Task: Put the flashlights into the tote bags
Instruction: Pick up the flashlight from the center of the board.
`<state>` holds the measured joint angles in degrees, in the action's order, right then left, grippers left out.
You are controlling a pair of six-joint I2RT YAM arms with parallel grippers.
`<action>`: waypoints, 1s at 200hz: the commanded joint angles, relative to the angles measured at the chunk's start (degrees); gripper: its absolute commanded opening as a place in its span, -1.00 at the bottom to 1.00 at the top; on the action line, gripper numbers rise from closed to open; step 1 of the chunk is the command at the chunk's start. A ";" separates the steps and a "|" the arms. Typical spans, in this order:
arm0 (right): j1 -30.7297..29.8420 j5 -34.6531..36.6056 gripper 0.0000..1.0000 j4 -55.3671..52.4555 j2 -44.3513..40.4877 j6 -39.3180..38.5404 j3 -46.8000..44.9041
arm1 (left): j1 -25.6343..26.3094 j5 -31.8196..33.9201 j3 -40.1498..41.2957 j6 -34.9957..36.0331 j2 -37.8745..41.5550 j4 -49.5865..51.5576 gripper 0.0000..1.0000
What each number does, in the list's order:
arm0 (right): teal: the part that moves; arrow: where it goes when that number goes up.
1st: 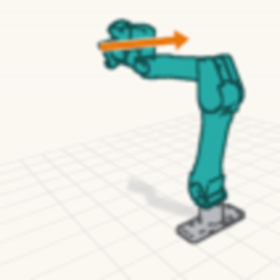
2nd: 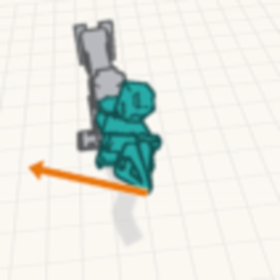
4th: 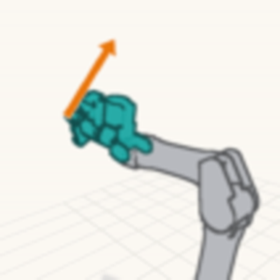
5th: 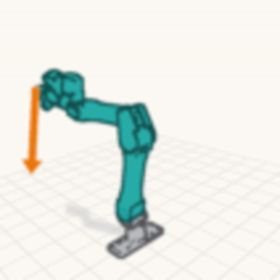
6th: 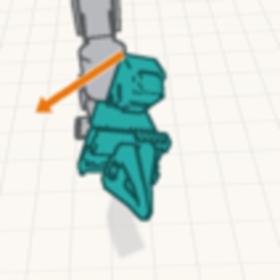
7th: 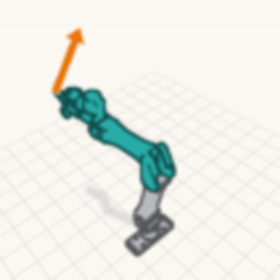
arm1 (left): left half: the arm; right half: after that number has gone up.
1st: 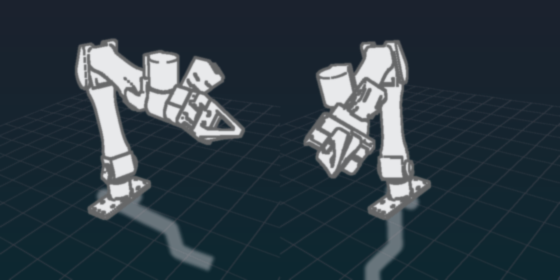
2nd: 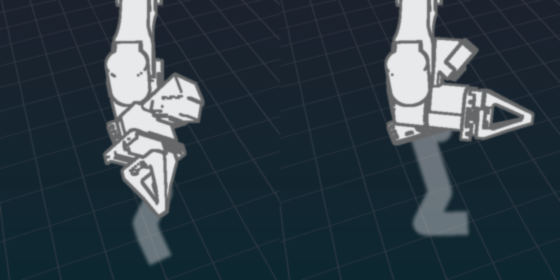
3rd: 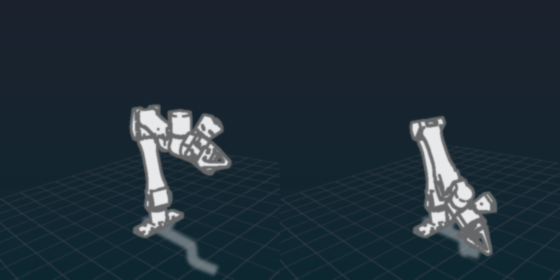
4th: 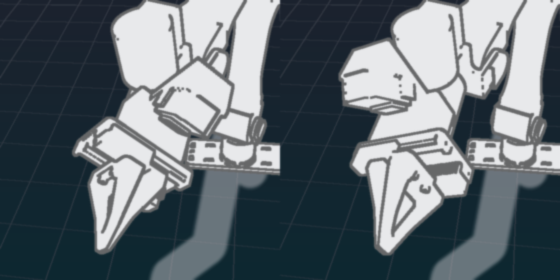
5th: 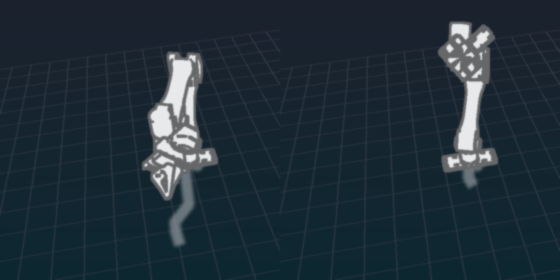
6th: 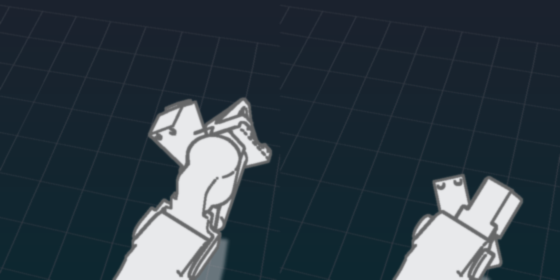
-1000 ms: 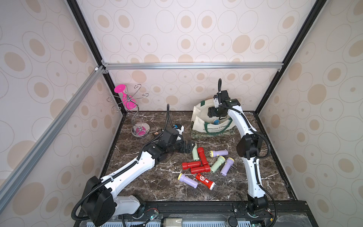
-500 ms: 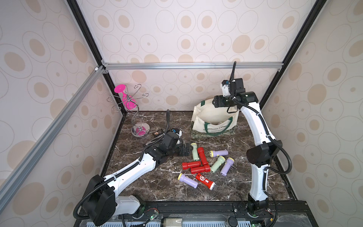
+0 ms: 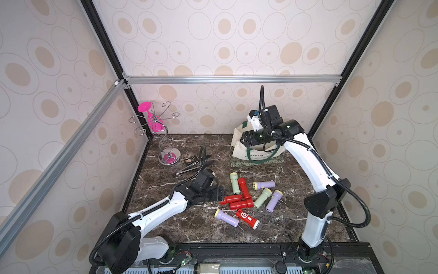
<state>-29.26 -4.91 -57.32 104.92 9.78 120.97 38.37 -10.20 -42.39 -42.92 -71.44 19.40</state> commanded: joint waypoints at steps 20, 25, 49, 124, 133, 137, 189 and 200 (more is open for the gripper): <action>-5.75 6.04 0.72 -2.36 -8.30 7.62 -7.92 | 0.44 -0.78 6.01 -4.98 9.32 2.44 0.75; -6.25 6.41 0.73 -2.63 -8.91 8.18 -8.88 | 0.55 -0.87 7.13 -5.94 10.77 2.25 0.76; -8.11 8.47 0.78 -6.01 -10.81 11.33 -10.91 | 1.62 -1.65 12.95 -10.76 18.12 1.36 0.78; -10.86 10.17 1.00 -5.21 -18.42 14.12 -19.17 | 7.92 1.24 21.74 -20.62 31.27 1.83 0.99; -10.81 9.71 1.00 -4.59 -19.24 12.81 -20.34 | 9.44 2.69 21.21 -21.40 29.93 1.18 0.97; -10.87 9.47 1.00 -4.41 -19.51 12.03 -20.87 | 10.12 3.16 21.01 -21.75 29.05 0.75 0.97; -10.71 5.28 0.99 -3.41 -24.76 5.83 -26.87 | 21.71 12.01 19.11 -34.31 16.98 -4.90 0.81; -10.62 4.72 1.00 -2.48 -26.86 5.27 -29.02 | 24.46 14.13 18.63 -37.12 15.34 -6.03 0.79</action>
<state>-39.79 1.69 -60.66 82.63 18.11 95.61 58.43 -3.11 -20.93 -70.91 -53.54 16.69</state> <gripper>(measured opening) 0.997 0.904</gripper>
